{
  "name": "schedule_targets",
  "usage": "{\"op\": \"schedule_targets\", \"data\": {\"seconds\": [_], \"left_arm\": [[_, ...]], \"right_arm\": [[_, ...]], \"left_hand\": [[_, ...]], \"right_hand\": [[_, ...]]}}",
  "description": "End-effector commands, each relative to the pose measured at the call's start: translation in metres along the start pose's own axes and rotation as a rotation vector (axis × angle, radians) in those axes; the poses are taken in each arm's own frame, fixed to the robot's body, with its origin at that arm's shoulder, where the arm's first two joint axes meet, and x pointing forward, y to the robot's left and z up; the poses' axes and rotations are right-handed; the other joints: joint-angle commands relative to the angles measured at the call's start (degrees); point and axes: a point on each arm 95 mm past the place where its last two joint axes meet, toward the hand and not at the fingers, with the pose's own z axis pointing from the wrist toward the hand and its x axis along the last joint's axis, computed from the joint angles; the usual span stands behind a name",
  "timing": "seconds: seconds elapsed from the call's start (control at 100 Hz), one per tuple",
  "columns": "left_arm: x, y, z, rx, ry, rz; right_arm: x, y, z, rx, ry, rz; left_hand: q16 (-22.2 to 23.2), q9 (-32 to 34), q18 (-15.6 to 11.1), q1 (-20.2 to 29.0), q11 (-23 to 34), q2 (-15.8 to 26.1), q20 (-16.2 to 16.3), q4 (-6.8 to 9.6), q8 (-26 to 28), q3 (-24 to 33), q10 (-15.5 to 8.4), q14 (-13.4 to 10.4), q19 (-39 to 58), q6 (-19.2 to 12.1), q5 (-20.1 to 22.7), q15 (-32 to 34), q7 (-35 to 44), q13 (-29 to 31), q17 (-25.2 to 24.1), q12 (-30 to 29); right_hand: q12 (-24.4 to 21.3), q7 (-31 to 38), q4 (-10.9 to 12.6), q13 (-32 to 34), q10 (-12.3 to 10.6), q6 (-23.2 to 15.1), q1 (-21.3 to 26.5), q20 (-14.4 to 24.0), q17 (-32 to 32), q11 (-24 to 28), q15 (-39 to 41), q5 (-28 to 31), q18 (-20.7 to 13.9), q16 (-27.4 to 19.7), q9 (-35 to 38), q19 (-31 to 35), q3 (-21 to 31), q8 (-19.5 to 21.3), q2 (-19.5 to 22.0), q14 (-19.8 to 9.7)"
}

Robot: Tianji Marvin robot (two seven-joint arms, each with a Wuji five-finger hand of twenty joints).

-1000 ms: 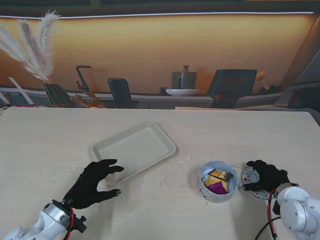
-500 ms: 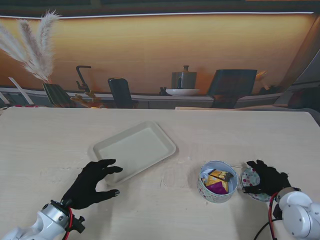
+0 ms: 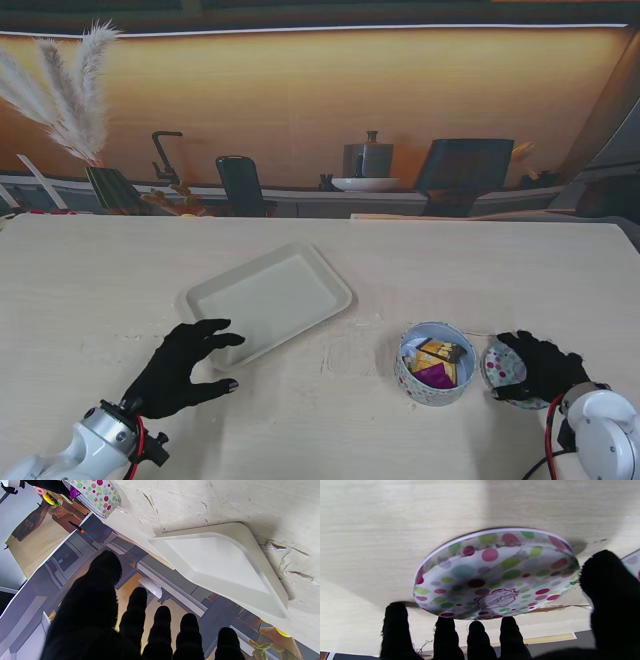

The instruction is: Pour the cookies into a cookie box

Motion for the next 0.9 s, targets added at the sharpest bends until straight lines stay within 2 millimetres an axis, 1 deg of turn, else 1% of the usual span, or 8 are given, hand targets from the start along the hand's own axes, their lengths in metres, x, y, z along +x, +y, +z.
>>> {"op": "schedule_targets", "data": {"seconds": [0.0, 0.27, 0.35, 0.41, 0.53, 0.62, 0.69, 0.89], "left_arm": [[0.003, 0.002, -0.001, -0.016, 0.001, -0.005], [0.003, 0.001, -0.002, -0.017, -0.002, -0.011], [0.003, 0.001, -0.002, -0.013, -0.002, -0.009], [0.003, 0.001, -0.002, -0.011, -0.002, -0.009], [0.003, 0.000, -0.002, -0.010, -0.001, -0.008], [0.002, 0.000, -0.003, -0.008, -0.001, -0.008], [0.002, 0.000, -0.003, -0.008, -0.002, -0.012], [0.002, 0.001, -0.003, -0.019, -0.009, -0.018]], "right_arm": [[0.000, -0.018, -0.002, 0.070, 0.008, -0.005], [0.004, -0.023, 0.000, 0.101, 0.026, -0.014], [0.005, -0.026, 0.000, 0.100, 0.027, -0.042], [0.006, -0.027, 0.002, 0.098, 0.028, -0.046], [0.006, -0.031, 0.004, 0.098, 0.024, -0.066], [0.006, -0.035, 0.006, 0.119, 0.012, -0.076], [0.005, -0.038, 0.008, 0.125, 0.010, -0.095], [0.006, -0.043, 0.013, 0.132, 0.000, -0.101]], "left_hand": [[1.17, 1.02, 0.40, 1.06, -0.14, 2.66, -0.02, 0.84, 0.60, 0.67, -0.39, 0.03, -1.31, -1.36, 1.81, 0.17, 0.67, 0.58, -0.42, -0.15], [1.14, 1.23, 0.28, 1.17, -0.15, 2.64, -0.22, 0.87, 0.86, 0.72, -0.36, 0.08, -1.54, -1.50, 2.50, 0.16, 1.10, 0.62, -0.76, -0.15], [1.15, 1.48, 0.33, 1.14, -0.06, 2.60, -0.25, 0.86, 0.91, 0.68, -0.35, 0.09, -1.52, -1.52, 2.61, 0.20, 1.17, 0.75, -0.68, -0.11], [1.14, 1.48, 0.22, 1.19, -0.06, 2.64, -0.28, 0.88, 0.94, 0.72, -0.36, 0.06, -1.55, -1.55, 2.64, 0.16, 1.19, 0.65, -0.75, -0.11], [1.17, 1.74, 0.37, 1.19, 0.01, 2.60, -0.29, 0.87, 1.07, 0.71, -0.34, 0.12, -1.50, -1.66, 3.17, 0.24, 1.47, 0.83, -0.64, -0.08], [1.17, 1.87, 0.36, 1.19, 0.02, 2.70, -0.32, 0.87, 1.15, 0.72, -0.31, 0.08, -1.50, -1.66, 3.38, 0.26, 1.61, 0.88, -0.64, -0.07], [1.17, 1.97, 0.39, 1.17, 0.05, 2.79, -0.33, 0.85, 1.19, 0.70, -0.34, 0.08, -1.49, -1.76, 3.51, 0.25, 1.67, 0.83, -0.63, -0.07], [1.16, 1.97, 0.27, 1.38, 0.01, 3.15, -0.34, 0.82, 1.26, 0.57, -0.29, 0.08, -1.42, -1.71, 3.73, 0.26, 1.75, 0.80, -0.50, -0.08]], "right_hand": [[-0.85, -0.90, -0.09, 1.90, -0.25, -0.89, 1.24, 3.52, 5.95, -1.16, 4.08, 0.82, 4.24, 1.66, -1.82, 9.06, -0.28, 0.84, -2.45, 0.67], [-0.09, 0.88, 0.16, 8.05, 1.98, 0.78, 7.93, 6.34, 13.85, -0.59, 10.35, 1.13, 3.75, 4.71, -1.85, 16.10, -4.98, 2.90, -3.45, 2.38], [3.09, 4.83, 0.18, 11.12, 3.25, 1.65, 8.51, 9.42, 17.41, 0.37, 13.40, 0.47, 2.39, 6.43, -1.45, 18.66, -5.72, 3.30, -3.38, 2.87], [3.82, 10.07, 0.14, 12.71, 4.65, 1.98, 10.02, 12.70, 19.49, 1.12, 15.80, -0.45, 0.68, 7.95, -1.11, 19.80, -6.54, 0.68, -3.70, 3.12], [3.07, 19.91, -0.14, 16.88, 9.44, 4.13, 11.76, 19.53, 25.43, 8.47, 24.68, -1.65, -6.50, 13.98, -0.11, 24.57, -7.64, -4.63, -4.03, 3.80], [5.30, 17.93, -0.34, 17.96, 11.18, 7.33, 11.98, 26.61, 27.66, 16.10, 33.73, -1.84, -13.08, 21.34, 0.37, 28.76, -8.17, -6.29, -3.83, 3.42], [9.08, 15.66, -0.34, 17.95, 10.69, 8.38, 11.25, 32.98, 29.06, 23.03, 40.79, -1.78, -16.76, 28.16, 0.58, 32.06, -8.02, -4.59, -3.51, 2.14], [17.58, 18.05, -0.39, 19.98, 9.29, 15.22, 11.12, 42.12, 34.46, 39.48, 54.84, -1.72, -24.24, 41.24, 0.30, 40.69, -7.98, -0.62, -3.45, -1.06]]}}
